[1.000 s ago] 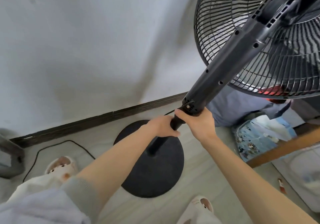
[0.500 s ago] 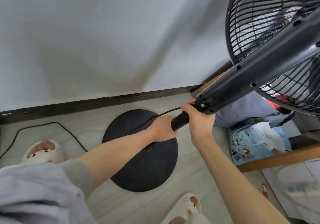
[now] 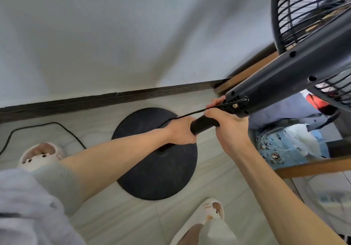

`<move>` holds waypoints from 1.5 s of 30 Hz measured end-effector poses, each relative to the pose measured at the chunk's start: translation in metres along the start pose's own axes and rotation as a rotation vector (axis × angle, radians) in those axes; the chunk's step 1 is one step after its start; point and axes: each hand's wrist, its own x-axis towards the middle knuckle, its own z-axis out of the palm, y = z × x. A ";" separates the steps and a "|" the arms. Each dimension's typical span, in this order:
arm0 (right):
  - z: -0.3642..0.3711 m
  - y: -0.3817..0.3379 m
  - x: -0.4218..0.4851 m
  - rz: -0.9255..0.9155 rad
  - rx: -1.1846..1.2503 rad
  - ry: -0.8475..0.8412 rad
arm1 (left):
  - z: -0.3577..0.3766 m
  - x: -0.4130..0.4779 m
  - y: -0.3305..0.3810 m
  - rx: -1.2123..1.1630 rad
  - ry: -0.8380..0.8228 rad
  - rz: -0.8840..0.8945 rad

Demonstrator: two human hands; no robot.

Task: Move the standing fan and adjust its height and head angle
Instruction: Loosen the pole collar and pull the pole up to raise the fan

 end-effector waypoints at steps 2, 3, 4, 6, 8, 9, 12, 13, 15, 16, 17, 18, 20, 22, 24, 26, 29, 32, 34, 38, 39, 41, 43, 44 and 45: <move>-0.005 0.000 0.001 0.005 -0.001 -0.084 | 0.000 0.001 0.000 0.003 -0.025 0.001; -0.008 0.000 0.001 0.016 -0.007 -0.127 | 0.002 0.001 0.000 0.008 -0.033 0.005; -0.012 -0.002 0.003 0.025 -0.016 -0.164 | 0.003 0.002 0.001 0.014 -0.036 0.007; -0.016 -0.007 0.004 0.048 -0.024 -0.210 | 0.004 0.003 0.000 0.026 -0.036 0.006; -0.013 -0.009 0.001 0.055 -0.013 -0.162 | 0.003 0.002 0.000 0.014 -0.038 0.004; -0.008 -0.008 -0.002 0.035 -0.014 -0.076 | 0.002 0.002 0.000 -0.005 -0.030 0.017; 0.020 0.006 -0.016 -0.043 -0.071 0.265 | 0.011 -0.003 -0.010 -0.038 0.072 0.067; 0.028 0.010 -0.020 -0.052 -0.077 0.321 | 0.017 -0.006 -0.015 -0.043 0.132 0.076; 0.034 0.013 -0.019 -0.049 -0.052 0.347 | 0.026 -0.010 -0.021 -0.081 0.241 0.074; 0.033 0.013 -0.017 -0.043 -0.046 0.341 | 0.028 -0.012 -0.022 -0.109 0.269 0.073; 0.031 0.011 -0.015 -0.042 -0.045 0.324 | 0.028 -0.013 -0.023 -0.132 0.282 0.079; 0.029 0.010 -0.013 -0.048 -0.041 0.299 | 0.026 -0.011 -0.023 -0.137 0.283 0.090; 0.024 0.010 -0.011 -0.053 -0.018 0.238 | 0.023 -0.008 -0.023 -0.126 0.252 0.102; 0.020 0.009 -0.011 -0.035 0.018 0.174 | 0.020 -0.007 -0.021 -0.109 0.225 0.098; 0.014 0.009 -0.007 -0.015 0.062 0.137 | 0.020 -0.006 -0.019 -0.093 0.204 0.101; 0.009 0.011 -0.005 -0.018 0.093 0.098 | 0.020 -0.004 -0.019 -0.077 0.181 0.098; 0.002 0.015 -0.004 -0.032 0.078 0.013 | 0.023 -0.004 -0.020 -0.063 0.187 0.092; -0.008 0.012 0.001 -0.002 0.055 -0.132 | 0.025 -0.003 -0.021 -0.051 0.193 0.087; -0.017 0.008 0.006 0.022 0.027 -0.263 | 0.023 -0.003 -0.019 -0.053 0.171 0.066; -0.009 0.010 0.007 -0.027 -0.016 -0.148 | 0.012 0.001 -0.019 -0.048 0.094 0.023; -0.002 0.011 0.005 -0.061 -0.022 -0.054 | 0.009 0.003 -0.019 -0.052 0.073 0.019; 0.008 0.010 0.006 -0.102 0.001 0.075 | 0.002 0.005 -0.019 -0.048 0.056 0.006; 0.008 0.006 0.009 -0.097 0.007 0.093 | -0.001 0.007 -0.020 -0.034 0.039 -0.010; 0.007 0.003 0.011 -0.081 -0.001 0.071 | -0.003 0.008 -0.020 -0.028 0.033 -0.016; 0.007 0.001 0.011 -0.061 -0.018 0.051 | -0.003 0.009 -0.022 -0.023 0.024 -0.019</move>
